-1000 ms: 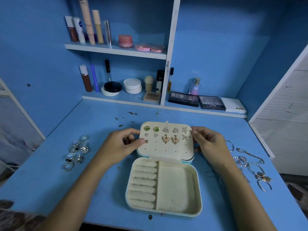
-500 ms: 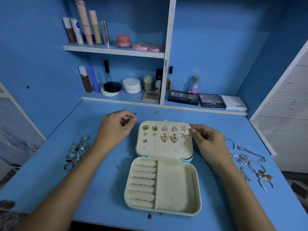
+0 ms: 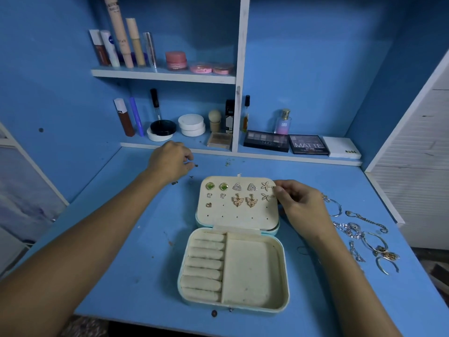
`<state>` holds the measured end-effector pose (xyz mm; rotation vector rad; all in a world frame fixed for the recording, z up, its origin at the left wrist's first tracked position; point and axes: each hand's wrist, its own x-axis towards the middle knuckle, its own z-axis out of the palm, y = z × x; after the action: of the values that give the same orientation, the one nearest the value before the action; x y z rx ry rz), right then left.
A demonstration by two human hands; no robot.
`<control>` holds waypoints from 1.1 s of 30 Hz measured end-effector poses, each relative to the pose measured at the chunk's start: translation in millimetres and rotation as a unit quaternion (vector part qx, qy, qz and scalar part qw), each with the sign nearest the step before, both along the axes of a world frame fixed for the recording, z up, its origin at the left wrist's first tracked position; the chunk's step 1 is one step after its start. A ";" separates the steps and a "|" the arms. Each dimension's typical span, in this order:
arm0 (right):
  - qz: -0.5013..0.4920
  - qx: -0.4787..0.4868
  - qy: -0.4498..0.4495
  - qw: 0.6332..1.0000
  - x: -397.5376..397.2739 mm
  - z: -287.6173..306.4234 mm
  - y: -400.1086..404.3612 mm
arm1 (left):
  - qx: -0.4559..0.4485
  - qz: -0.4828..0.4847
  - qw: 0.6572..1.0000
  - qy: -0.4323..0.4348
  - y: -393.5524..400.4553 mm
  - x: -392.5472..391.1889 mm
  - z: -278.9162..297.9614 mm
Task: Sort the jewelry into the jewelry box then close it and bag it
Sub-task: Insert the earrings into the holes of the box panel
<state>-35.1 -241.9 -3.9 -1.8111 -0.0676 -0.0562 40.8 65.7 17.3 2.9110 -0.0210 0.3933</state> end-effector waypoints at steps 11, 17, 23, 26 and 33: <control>0.009 -0.001 0.007 1.000 2.4 -2.9 -2.6 | 0.034 -0.021 0.999 0.016 -0.8 1.4 2.6; 0.006 -0.012 0.001 1.000 4.4 -5.0 -2.6 | 0.057 -0.013 0.998 0.024 -5.3 3.6 0.8; 0.005 -0.014 0.000 1.000 5.2 -6.2 -3.2 | 0.064 -0.017 0.997 0.026 -7.6 2.8 0.4; 0.005 -0.014 0.003 1.000 5.3 -6.2 -3.3 | 0.041 -0.017 0.999 0.003 -7.3 2.0 1.6; 0.007 -0.013 0.003 1.000 5.1 -5.3 -3.2 | -0.105 -0.068 0.991 -0.048 -11.7 -10.2 7.9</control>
<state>-30.0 -245.1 -9.3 -1.8372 -0.0766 -0.0411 30.7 54.0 25.2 2.6620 -0.1811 0.4802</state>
